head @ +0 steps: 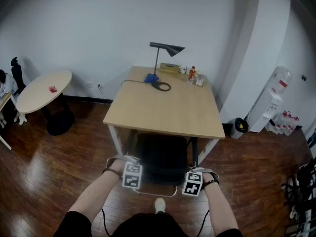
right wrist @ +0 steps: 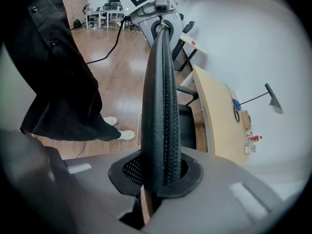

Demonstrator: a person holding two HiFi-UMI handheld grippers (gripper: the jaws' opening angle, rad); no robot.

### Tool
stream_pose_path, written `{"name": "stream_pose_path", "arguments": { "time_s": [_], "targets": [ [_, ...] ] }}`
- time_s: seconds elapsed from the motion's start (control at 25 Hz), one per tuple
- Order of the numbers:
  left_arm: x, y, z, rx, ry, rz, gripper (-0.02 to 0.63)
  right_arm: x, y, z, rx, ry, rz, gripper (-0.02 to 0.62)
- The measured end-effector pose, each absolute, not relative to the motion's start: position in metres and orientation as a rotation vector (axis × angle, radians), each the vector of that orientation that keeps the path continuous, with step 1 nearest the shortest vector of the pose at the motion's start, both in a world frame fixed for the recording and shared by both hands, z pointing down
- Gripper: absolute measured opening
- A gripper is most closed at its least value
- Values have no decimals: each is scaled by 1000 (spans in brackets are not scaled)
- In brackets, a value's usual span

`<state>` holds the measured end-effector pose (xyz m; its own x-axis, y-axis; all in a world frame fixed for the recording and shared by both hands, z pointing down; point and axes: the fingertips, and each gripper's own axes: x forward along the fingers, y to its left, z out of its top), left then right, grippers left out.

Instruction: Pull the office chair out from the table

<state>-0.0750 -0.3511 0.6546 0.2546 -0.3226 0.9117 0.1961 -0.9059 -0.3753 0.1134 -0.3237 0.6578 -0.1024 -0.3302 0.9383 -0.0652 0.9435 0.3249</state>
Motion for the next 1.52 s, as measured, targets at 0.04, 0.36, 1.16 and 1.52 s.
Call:
{"name": "stream_pose_path", "arguments": {
  "time_s": [0.04, 0.36, 1.16, 1.52],
  "targets": [
    [-75, -347, 654, -2117, 113, -1690, 48, 114, -319, 658, 306, -1665, -227, 44],
    [-78, -310, 653, -2107, 95, -1686, 48, 112, -283, 657, 314, -1654, -212, 46],
    [-78, -232, 652, -2106, 107, -1695, 49, 112, -203, 654, 279, -1661, -196, 51],
    [-80, -193, 652, -2110, 127, -1711, 51, 110, -166, 653, 261, -1664, -204, 54]
  ]
}}
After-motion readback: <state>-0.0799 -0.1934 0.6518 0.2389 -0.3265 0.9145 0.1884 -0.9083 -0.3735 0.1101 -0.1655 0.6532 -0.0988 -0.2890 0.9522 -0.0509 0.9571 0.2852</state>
